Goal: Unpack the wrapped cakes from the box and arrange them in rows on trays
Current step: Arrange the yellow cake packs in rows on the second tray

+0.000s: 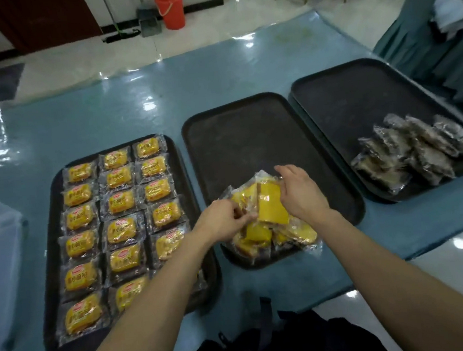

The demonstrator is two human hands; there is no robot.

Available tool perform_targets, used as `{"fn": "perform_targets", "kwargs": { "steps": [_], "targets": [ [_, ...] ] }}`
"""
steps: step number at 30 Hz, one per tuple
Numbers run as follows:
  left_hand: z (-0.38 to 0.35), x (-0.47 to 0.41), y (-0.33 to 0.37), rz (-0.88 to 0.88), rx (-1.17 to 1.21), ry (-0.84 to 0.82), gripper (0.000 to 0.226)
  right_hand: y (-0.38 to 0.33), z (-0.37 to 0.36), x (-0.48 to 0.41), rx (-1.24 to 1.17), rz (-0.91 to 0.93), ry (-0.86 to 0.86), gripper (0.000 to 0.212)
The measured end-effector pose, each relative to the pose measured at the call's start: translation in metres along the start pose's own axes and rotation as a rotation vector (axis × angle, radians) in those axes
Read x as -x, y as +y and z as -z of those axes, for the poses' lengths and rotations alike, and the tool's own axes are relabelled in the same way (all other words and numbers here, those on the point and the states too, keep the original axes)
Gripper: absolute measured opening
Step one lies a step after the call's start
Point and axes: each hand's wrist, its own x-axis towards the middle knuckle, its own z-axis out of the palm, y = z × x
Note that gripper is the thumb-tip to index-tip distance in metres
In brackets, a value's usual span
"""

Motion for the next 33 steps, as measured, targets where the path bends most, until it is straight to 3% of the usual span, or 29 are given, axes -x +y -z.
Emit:
{"fn": "perform_targets", "kwargs": {
  "steps": [3, 5, 11, 16, 19, 24, 28, 33],
  "targets": [
    [0.004, -0.019, 0.018, 0.049, 0.212, -0.207, 0.037, 0.026, 0.004, -0.021, -0.028, -0.045, -0.192, 0.051],
    [0.016, -0.028, 0.025, 0.092, 0.349, -0.217, 0.028, 0.037, 0.002, -0.037, -0.058, -0.053, -0.290, 0.051],
    [0.044, -0.069, 0.038, 0.362, 0.746, 0.083, 0.014, 0.049, -0.006, -0.085, -0.266, -0.143, -0.333, 0.042],
    [0.041, -0.129, 0.030, 0.437, 1.029, 0.335, 0.028, 0.070, -0.001, -0.136, -0.474, -0.290, -0.251, 0.042],
    [0.034, -0.154, 0.023, 0.399, 0.749, 0.367, 0.045, 0.090, 0.003, -0.163, -0.398, -0.219, -0.195, 0.055],
    [0.009, -0.177, 0.038, 0.292, 0.283, 0.254, 0.072, 0.111, -0.002, -0.171, -0.045, 0.090, -0.356, 0.087],
    [-0.016, -0.199, 0.048, 0.303, 0.152, 0.255, 0.092, 0.117, -0.018, -0.171, 0.031, 0.147, -0.292, 0.074],
    [-0.006, -0.244, 0.049, 0.252, 0.126, 0.345, 0.079, 0.123, -0.021, -0.209, 0.027, 0.077, -0.202, 0.070]
  ]
}}
